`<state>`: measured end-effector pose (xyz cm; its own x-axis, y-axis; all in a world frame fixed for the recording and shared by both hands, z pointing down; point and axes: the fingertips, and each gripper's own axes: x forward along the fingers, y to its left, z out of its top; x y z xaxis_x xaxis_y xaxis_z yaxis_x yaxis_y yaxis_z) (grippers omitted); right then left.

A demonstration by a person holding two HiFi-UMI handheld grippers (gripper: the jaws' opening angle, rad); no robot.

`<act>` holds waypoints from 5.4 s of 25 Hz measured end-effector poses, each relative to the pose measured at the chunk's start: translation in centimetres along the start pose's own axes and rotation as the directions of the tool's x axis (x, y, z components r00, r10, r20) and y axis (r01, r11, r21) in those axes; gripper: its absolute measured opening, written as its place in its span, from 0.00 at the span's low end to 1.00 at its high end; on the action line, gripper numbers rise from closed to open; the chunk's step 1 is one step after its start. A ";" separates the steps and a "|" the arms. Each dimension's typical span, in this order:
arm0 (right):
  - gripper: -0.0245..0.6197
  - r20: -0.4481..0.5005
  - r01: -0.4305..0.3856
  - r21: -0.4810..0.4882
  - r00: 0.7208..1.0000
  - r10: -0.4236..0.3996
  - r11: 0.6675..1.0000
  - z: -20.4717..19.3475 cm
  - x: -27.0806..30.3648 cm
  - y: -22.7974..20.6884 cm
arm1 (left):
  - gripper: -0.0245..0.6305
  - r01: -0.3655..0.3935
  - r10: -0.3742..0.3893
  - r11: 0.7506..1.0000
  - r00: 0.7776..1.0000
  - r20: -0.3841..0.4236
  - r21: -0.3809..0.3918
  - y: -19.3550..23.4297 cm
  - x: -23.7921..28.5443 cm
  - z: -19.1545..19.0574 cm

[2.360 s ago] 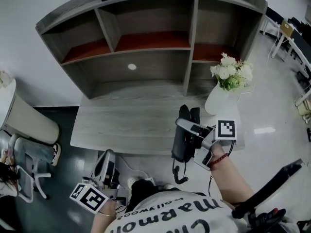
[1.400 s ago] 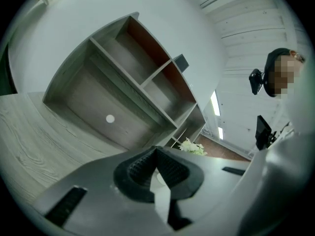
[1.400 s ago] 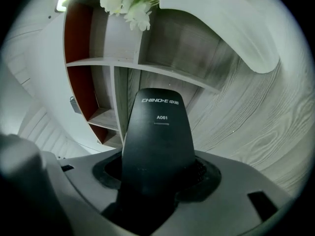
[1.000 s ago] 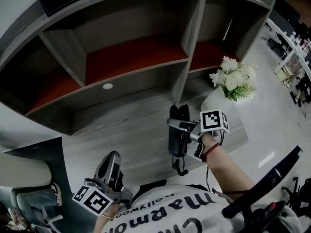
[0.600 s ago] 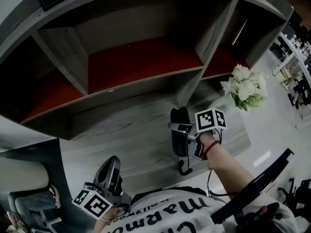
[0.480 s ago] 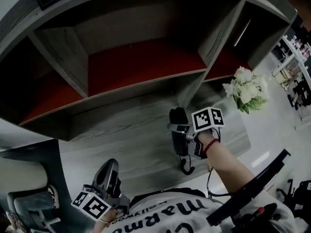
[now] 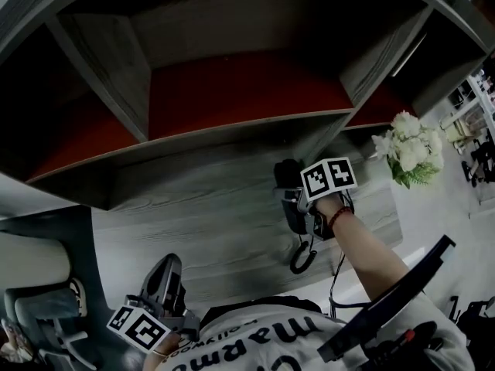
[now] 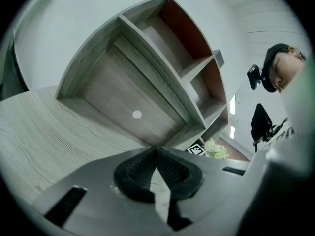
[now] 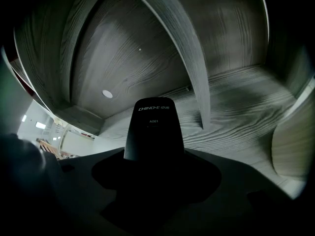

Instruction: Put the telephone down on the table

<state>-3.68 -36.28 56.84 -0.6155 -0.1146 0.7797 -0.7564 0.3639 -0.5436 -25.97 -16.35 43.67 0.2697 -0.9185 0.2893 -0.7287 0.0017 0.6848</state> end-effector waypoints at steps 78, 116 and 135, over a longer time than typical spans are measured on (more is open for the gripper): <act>0.48 -0.036 0.302 -0.505 0.929 -0.369 0.808 0.8 3.1 -3.8 | 0.05 -0.079 0.080 0.997 0.996 0.049 -0.026 2.0 -3.4 -0.9; 0.52 -0.012 0.338 -0.471 0.921 -0.388 0.815 0.7 2.9 -4.1 | 0.05 -0.113 0.115 0.993 0.992 0.046 -0.044 2.7 -4.9 -2.2; 0.59 0.020 0.353 -0.564 0.909 -0.416 0.746 0.5 2.4 -3.3 | 0.05 -0.135 0.135 0.991 0.987 0.084 -0.001 3.0 -6.1 -1.2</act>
<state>-2.81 -38.22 60.36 -0.2497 -0.2737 0.9288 -0.6568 0.7527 0.0453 -29.04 -10.29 44.73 0.1153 -0.9398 0.3218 -0.7579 0.1262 0.6401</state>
